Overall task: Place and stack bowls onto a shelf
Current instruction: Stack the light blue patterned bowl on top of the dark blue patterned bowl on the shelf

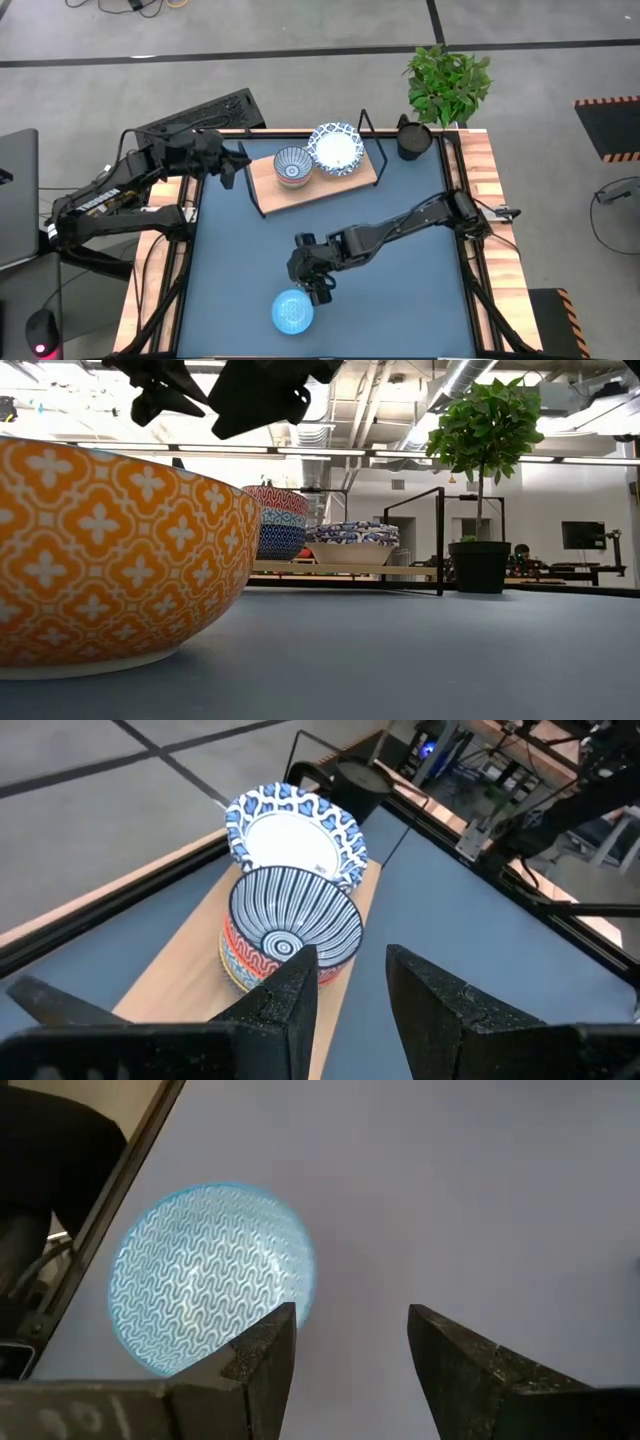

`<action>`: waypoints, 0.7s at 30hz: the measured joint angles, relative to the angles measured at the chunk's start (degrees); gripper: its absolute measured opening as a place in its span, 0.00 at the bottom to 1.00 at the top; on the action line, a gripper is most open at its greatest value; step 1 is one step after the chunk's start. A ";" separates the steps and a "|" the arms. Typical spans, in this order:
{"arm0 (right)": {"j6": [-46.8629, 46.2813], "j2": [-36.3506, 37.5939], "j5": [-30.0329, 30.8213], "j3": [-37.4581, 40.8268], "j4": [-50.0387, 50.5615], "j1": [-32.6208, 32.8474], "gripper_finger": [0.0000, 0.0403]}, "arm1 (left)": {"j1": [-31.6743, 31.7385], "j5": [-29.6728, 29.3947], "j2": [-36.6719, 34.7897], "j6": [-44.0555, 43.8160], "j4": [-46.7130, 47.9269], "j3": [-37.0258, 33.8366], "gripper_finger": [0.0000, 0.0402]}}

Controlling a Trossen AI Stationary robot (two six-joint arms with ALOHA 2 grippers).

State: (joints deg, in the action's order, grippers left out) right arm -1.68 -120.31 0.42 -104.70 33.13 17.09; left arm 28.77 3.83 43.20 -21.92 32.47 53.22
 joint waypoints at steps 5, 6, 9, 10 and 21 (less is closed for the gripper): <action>-0.04 0.00 -0.15 1.37 -2.57 0.60 0.54 | 0.00 -0.08 0.02 -0.47 0.18 -1.25 0.27; 0.01 0.00 -0.28 1.51 -3.50 0.54 0.54 | 0.00 -0.08 0.04 -0.59 0.14 -1.54 0.27; 0.85 -0.63 -0.85 2.11 -6.37 0.45 0.54 | 0.00 -0.10 0.04 -1.18 0.41 -1.93 0.27; 1.01 -1.38 -1.93 2.10 -7.81 0.38 0.54 | 0.00 -0.10 0.04 -1.26 0.35 -1.93 0.27; -1.77 -7.52 -13.93 -3.20 -8.28 -1.23 0.54 | 0.00 0.21 -0.03 -1.71 0.20 -1.93 0.27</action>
State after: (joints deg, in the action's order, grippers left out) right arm -3.45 -127.83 -13.50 -107.89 24.85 15.86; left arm 28.77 4.03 43.17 -23.63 32.68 51.29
